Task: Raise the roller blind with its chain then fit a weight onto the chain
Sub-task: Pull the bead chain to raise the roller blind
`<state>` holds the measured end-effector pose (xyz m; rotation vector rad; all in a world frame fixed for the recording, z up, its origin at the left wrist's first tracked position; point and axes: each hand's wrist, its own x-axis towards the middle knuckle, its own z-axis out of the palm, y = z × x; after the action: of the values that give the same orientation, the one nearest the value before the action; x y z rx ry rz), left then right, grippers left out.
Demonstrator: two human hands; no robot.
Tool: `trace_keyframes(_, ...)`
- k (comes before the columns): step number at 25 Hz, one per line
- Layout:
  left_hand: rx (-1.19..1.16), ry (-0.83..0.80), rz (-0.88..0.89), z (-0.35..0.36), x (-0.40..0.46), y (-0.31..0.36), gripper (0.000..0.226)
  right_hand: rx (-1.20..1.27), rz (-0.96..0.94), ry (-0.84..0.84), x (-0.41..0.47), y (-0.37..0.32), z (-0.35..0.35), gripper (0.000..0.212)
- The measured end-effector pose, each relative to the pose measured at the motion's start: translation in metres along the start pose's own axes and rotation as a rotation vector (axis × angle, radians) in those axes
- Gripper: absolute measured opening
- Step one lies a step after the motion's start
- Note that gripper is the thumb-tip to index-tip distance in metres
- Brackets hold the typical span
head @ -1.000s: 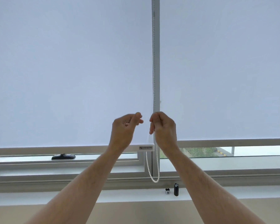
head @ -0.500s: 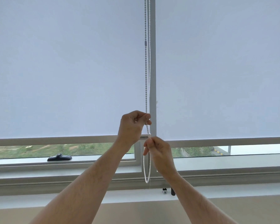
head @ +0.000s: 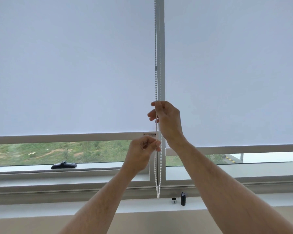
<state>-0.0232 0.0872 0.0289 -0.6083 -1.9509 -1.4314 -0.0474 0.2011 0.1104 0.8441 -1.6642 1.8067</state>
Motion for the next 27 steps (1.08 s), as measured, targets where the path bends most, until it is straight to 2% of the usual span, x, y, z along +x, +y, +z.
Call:
trace_keyframes(6,0.07,-0.053,0.001,-0.009,-0.01,-0.004,0.011,-0.034,-0.047,0.045,-0.006,0.003,0.003,0.029)
trace_keyframes(8,0.108,-0.037,0.035,-0.015,-0.01,0.0,0.025,-0.039,-0.055,0.042,-0.011,0.007,0.001,0.029)
trace_keyframes(10,0.087,0.076,0.058,-0.021,-0.004,0.003,0.035,-0.046,-0.046,0.034,-0.017,0.012,0.0,0.03)
trace_keyframes(12,0.071,0.174,0.053,-0.026,0.01,0.008,0.031,-0.076,-0.037,0.029,-0.027,0.021,-0.001,0.031)
trace_keyframes(16,0.04,0.135,0.048,-0.025,0.036,0.029,0.013,-0.083,-0.04,0.011,-0.048,0.039,0.002,0.031)
trace_keyframes(19,-0.04,0.107,0.054,-0.019,0.051,0.044,0.011,-0.064,-0.016,-0.003,-0.065,0.052,0.005,0.033)
trace_keyframes(21,-0.008,0.114,0.062,-0.014,0.057,0.047,0.01,-0.07,0.012,-0.018,-0.076,0.062,0.006,0.033)
trace_keyframes(27,-0.018,0.157,0.002,-0.013,0.044,0.027,0.012,0.021,0.065,-0.09,-0.083,0.076,-0.012,0.032)
